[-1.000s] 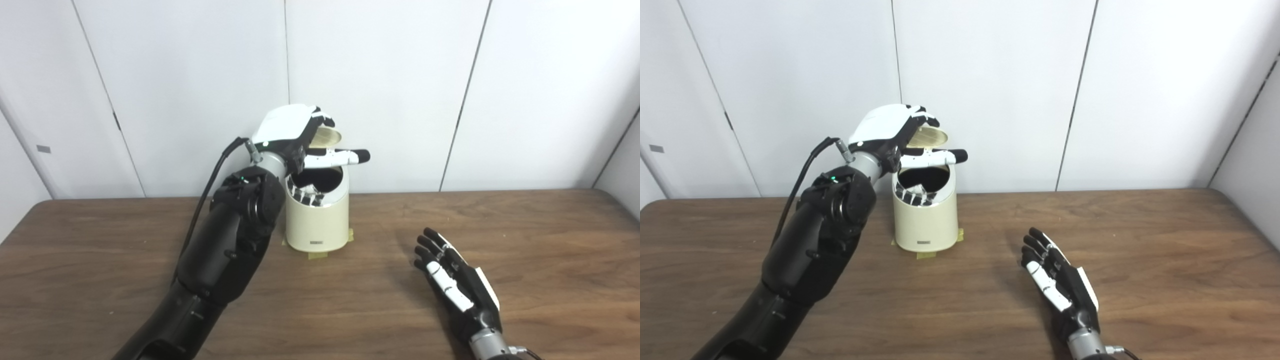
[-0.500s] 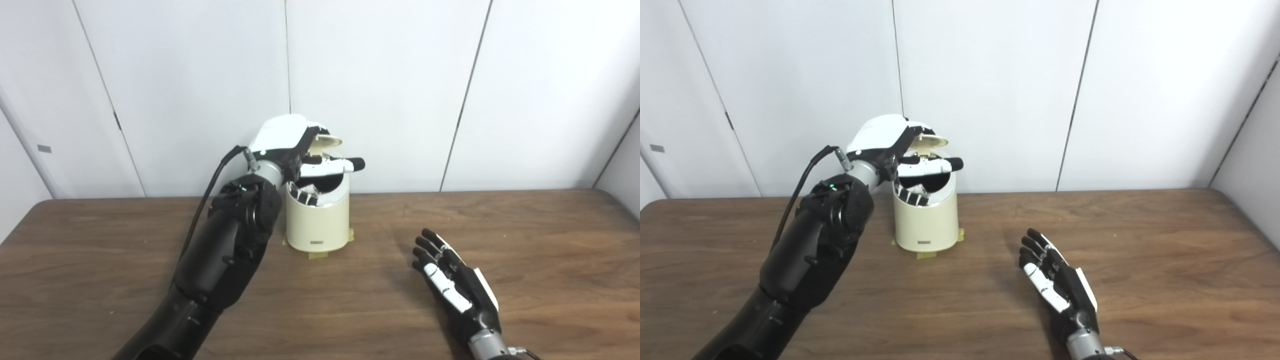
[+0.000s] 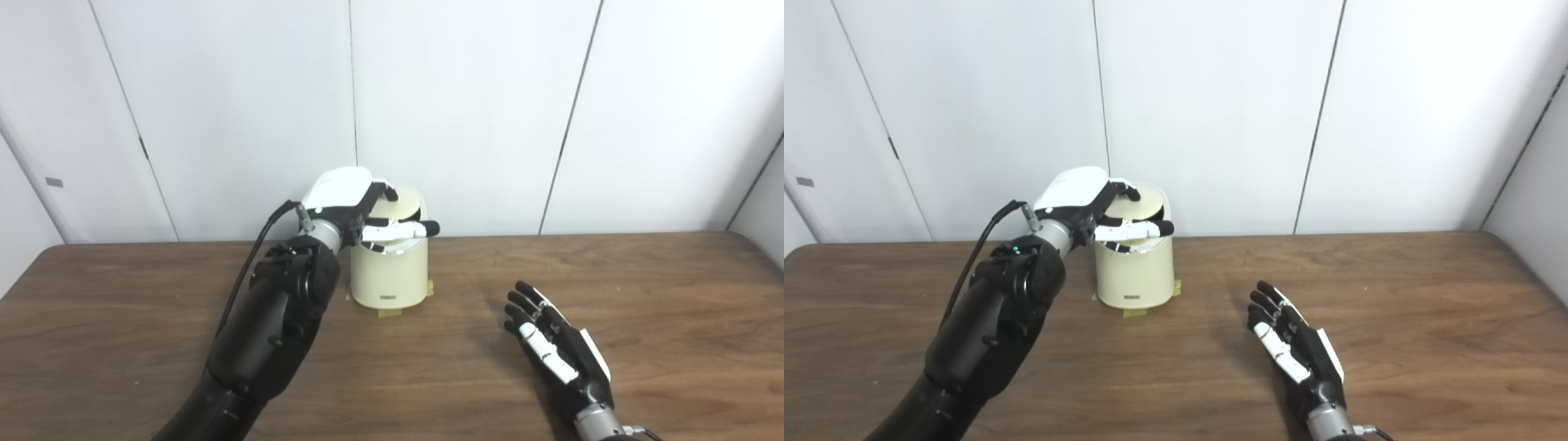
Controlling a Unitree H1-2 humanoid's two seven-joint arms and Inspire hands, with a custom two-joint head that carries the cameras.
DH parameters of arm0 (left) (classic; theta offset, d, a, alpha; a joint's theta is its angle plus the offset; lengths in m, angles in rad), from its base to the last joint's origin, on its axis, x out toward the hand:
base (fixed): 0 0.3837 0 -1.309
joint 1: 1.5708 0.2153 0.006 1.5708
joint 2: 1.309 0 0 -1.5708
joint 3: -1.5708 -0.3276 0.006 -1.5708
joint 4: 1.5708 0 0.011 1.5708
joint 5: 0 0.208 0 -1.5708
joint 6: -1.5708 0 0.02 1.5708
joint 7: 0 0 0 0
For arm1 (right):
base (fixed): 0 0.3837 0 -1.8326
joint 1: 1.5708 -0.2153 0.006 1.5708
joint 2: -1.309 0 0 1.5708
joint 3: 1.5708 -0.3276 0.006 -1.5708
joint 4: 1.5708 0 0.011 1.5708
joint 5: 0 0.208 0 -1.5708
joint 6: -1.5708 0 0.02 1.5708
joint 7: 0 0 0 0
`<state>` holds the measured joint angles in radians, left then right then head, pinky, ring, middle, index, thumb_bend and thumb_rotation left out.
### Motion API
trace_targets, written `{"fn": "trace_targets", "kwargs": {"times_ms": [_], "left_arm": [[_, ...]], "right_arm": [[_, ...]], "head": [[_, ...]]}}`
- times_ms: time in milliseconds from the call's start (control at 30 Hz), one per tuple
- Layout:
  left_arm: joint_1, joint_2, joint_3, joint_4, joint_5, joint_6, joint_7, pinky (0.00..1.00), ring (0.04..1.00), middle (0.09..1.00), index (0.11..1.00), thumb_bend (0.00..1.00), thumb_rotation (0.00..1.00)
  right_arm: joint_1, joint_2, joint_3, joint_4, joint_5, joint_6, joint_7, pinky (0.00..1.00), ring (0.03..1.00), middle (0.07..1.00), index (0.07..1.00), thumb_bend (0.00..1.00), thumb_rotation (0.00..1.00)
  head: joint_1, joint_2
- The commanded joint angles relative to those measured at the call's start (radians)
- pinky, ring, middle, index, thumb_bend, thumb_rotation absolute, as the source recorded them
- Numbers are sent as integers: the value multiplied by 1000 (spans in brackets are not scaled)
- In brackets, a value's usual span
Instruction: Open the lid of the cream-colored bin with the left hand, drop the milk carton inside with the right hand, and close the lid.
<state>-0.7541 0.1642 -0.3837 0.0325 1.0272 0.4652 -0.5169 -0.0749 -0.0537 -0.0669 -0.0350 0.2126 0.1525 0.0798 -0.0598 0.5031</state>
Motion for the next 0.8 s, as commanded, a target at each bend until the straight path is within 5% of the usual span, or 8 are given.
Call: {"fn": "trace_targets", "kwargs": {"times_ms": [0,267,567,767], "left_arm": [[-33,2,4,-29,8,-6,37,1000,925,844,769,1000,957],[-17,17,-25,-27,31,-39,76,1000,907,791,755,990,943],[50,18,-12,-7,-31,-154,239,1000,864,724,707,939,933],[68,41,-56,30,30,-206,314,1000,849,730,702,930,963]], "right_arm": [[2,7,2,-11,6,13,2,838,874,871,859,201,375],[5,4,6,-19,-2,12,4,827,871,863,847,195,346],[13,23,-4,-69,64,85,7,796,838,839,823,175,284],[18,16,6,-86,58,93,12,794,841,842,821,166,338]], "head": [[-1,1],[-2,8],[-15,18],[-22,23]]}}
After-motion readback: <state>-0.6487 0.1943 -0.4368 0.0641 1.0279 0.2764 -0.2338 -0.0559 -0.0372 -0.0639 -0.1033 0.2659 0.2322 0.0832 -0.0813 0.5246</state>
